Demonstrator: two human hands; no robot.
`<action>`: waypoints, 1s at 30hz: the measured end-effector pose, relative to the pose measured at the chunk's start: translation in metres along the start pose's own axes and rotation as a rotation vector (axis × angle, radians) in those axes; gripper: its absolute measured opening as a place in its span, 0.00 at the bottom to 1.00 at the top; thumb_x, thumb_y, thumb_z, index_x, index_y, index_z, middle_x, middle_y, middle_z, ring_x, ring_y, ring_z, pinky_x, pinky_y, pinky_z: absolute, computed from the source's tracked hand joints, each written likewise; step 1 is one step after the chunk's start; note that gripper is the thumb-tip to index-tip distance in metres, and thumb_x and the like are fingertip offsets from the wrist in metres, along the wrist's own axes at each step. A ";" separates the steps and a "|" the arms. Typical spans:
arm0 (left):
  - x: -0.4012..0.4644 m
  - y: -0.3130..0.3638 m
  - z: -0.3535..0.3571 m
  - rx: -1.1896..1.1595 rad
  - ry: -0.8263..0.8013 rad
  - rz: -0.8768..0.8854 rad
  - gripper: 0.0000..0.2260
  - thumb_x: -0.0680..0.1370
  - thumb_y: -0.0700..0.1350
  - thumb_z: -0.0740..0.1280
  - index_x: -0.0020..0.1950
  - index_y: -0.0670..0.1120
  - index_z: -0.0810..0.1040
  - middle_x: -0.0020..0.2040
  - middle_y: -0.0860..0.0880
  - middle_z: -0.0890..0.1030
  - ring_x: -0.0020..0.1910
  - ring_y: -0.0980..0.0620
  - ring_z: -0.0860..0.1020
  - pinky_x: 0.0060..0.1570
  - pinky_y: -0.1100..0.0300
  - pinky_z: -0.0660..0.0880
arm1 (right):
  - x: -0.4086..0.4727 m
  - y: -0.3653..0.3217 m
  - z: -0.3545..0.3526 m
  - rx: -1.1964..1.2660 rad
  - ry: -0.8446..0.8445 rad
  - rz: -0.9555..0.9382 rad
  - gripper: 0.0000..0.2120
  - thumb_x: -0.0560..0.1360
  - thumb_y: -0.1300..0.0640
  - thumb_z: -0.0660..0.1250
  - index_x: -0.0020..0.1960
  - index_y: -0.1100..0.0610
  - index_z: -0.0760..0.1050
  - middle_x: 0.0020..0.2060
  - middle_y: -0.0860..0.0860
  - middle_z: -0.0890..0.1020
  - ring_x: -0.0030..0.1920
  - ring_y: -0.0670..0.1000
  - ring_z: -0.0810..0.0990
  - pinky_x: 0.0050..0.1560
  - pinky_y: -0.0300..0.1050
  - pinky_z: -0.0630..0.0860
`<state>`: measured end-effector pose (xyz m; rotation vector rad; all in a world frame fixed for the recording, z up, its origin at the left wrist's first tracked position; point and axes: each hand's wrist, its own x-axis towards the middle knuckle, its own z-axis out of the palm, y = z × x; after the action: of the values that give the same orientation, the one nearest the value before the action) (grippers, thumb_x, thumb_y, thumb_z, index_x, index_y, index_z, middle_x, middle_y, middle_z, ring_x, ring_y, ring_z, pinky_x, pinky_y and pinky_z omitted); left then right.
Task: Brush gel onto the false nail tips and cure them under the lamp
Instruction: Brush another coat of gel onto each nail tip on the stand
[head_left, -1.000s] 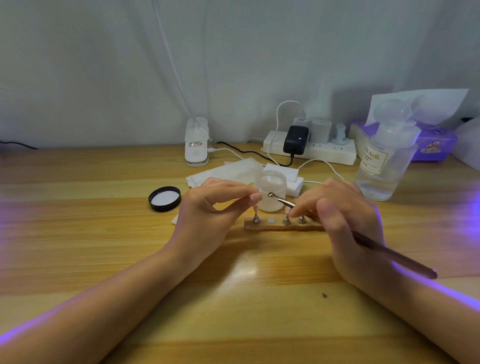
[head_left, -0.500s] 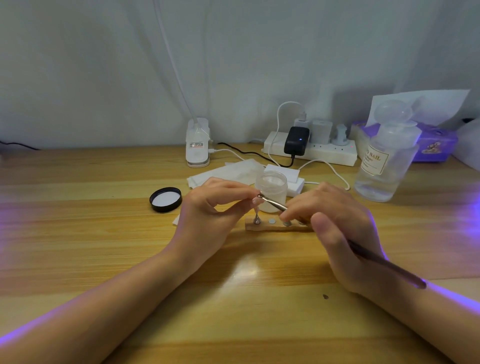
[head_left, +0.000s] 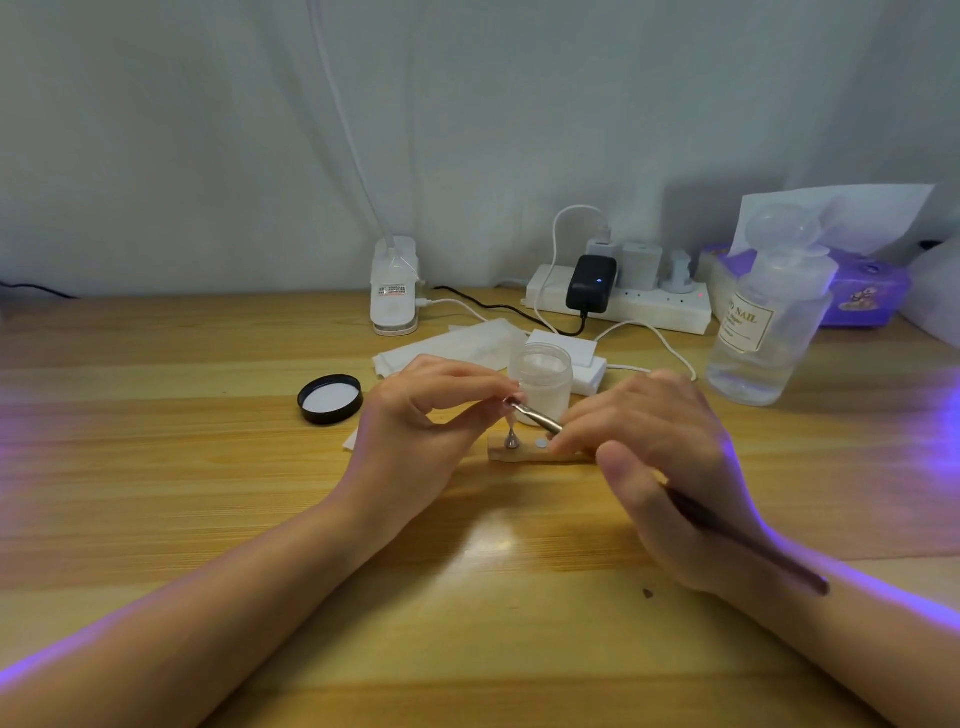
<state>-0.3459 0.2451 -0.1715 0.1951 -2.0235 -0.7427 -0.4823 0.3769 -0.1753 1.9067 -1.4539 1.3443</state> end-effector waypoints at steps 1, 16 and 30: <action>0.000 0.000 0.000 -0.004 -0.004 -0.007 0.09 0.70 0.43 0.69 0.49 0.51 0.80 0.43 0.57 0.82 0.46 0.56 0.79 0.48 0.63 0.74 | 0.000 0.000 0.000 0.013 0.016 0.030 0.25 0.80 0.49 0.50 0.39 0.59 0.80 0.36 0.48 0.81 0.38 0.51 0.78 0.44 0.53 0.67; 0.000 0.003 0.000 -0.065 -0.016 -0.053 0.10 0.70 0.43 0.69 0.50 0.48 0.81 0.43 0.52 0.82 0.44 0.52 0.79 0.45 0.55 0.76 | 0.001 0.002 0.001 0.033 0.086 0.096 0.26 0.80 0.48 0.49 0.37 0.58 0.79 0.33 0.48 0.80 0.37 0.47 0.75 0.44 0.50 0.67; 0.000 0.001 0.002 -0.043 -0.021 -0.043 0.09 0.71 0.43 0.68 0.51 0.50 0.81 0.42 0.56 0.82 0.44 0.57 0.78 0.47 0.59 0.74 | 0.002 0.002 0.002 0.062 0.069 0.100 0.28 0.81 0.47 0.48 0.36 0.60 0.80 0.32 0.49 0.80 0.35 0.49 0.76 0.42 0.50 0.69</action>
<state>-0.3471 0.2468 -0.1718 0.2073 -2.0266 -0.8180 -0.4829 0.3741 -0.1752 1.8281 -1.5081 1.5020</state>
